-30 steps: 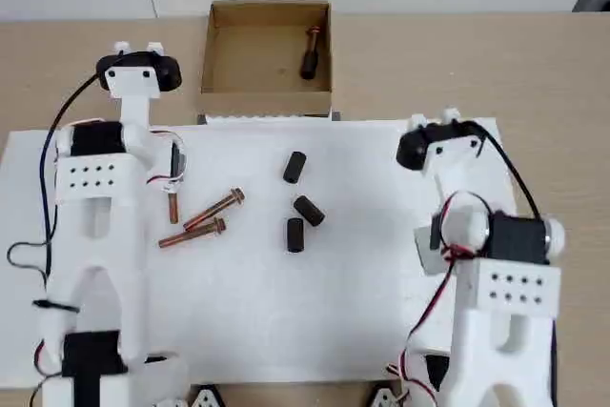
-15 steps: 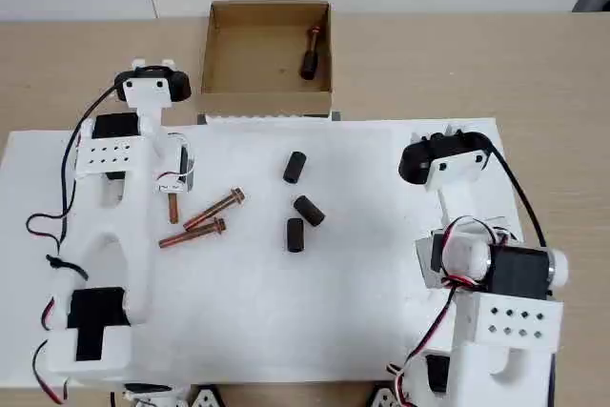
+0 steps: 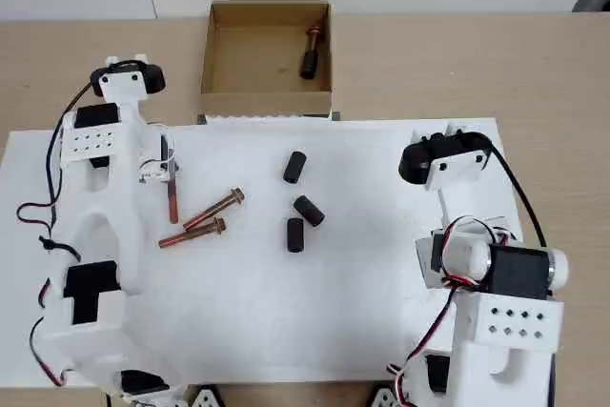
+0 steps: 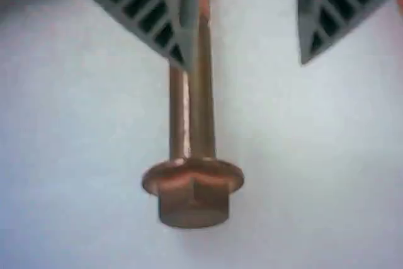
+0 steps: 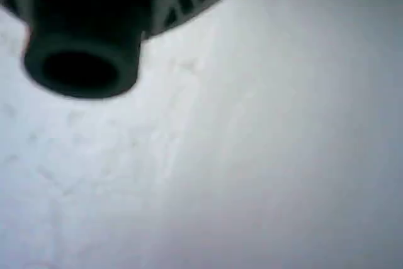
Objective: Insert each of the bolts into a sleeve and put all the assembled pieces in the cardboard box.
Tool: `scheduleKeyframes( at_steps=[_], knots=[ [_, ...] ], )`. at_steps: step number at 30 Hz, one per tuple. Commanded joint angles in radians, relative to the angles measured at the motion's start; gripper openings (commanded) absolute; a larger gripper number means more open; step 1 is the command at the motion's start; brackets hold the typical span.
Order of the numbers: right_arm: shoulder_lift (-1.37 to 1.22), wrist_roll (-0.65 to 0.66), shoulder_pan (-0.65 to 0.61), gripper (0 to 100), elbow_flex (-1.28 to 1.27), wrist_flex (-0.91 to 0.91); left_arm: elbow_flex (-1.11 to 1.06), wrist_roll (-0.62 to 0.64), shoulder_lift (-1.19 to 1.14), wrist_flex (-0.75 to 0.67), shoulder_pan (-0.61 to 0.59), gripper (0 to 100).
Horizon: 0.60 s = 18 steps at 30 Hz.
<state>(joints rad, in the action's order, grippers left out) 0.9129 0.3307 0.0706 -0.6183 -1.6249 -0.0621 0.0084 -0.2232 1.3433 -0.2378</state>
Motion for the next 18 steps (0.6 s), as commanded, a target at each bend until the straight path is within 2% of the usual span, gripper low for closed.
scheduleKeyframes(
  at_steps=[1, 11, 18],
  knots=[
    [0.016, -0.003, 0.005, 0.3, 0.006, 0.007, 0.044, 0.003, 0.008, -0.014, 0.0, 11],
    [0.016, -0.003, 0.005, 0.3, 0.006, 0.007, 0.048, -0.002, -0.002, -0.044, 0.011, 11],
    [0.016, -0.005, 0.004, 0.3, 0.006, 0.007, 0.054, -0.002, -0.051, -0.06, 0.06, 11]
  ],
)
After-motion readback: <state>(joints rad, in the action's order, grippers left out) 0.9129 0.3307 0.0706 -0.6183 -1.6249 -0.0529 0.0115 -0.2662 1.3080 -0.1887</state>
